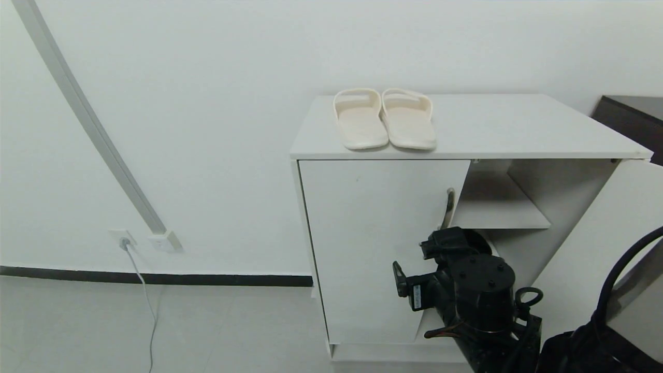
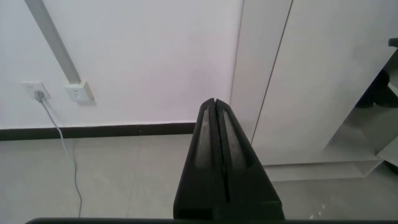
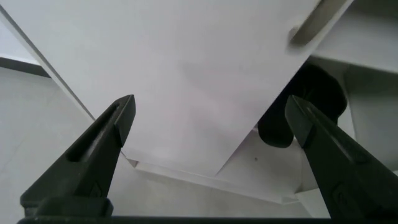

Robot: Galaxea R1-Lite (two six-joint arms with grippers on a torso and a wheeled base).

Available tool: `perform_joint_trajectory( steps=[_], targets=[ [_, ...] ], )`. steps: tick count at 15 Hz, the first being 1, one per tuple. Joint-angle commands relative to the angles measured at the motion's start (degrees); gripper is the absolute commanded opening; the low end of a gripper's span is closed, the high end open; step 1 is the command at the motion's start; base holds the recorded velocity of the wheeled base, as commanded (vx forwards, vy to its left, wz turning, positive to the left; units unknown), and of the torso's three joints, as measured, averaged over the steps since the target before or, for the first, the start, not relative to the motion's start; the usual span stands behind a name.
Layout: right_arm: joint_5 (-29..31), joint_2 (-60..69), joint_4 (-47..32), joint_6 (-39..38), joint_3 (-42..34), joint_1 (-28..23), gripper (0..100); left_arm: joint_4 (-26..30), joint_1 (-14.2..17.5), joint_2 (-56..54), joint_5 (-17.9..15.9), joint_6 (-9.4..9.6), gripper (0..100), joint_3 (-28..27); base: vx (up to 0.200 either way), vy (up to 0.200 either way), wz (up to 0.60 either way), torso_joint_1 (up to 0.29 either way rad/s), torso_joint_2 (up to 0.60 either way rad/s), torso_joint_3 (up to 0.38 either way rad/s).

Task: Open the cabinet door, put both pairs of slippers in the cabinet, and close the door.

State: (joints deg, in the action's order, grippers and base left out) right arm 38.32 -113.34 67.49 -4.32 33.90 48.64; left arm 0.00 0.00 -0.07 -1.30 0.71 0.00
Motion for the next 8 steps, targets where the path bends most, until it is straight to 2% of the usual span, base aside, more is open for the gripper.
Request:
perform_joint_trajectory(
  steps=[1,8],
  targets=[
    [0.0,-0.1,0.0,0.0,0.0,0.1,100,0.0,0.0,0.1,0.0,0.0,0,0.0,0.0,0.0,0.0,0.159,-0.48,-0.32],
    [0.0,-0.2,-0.1,0.0,0.0,0.1,100,0.0,0.0,0.1,0.0,0.0,0,0.0,0.0,0.0,0.0,0.192,-0.5,-0.317]
  ],
)
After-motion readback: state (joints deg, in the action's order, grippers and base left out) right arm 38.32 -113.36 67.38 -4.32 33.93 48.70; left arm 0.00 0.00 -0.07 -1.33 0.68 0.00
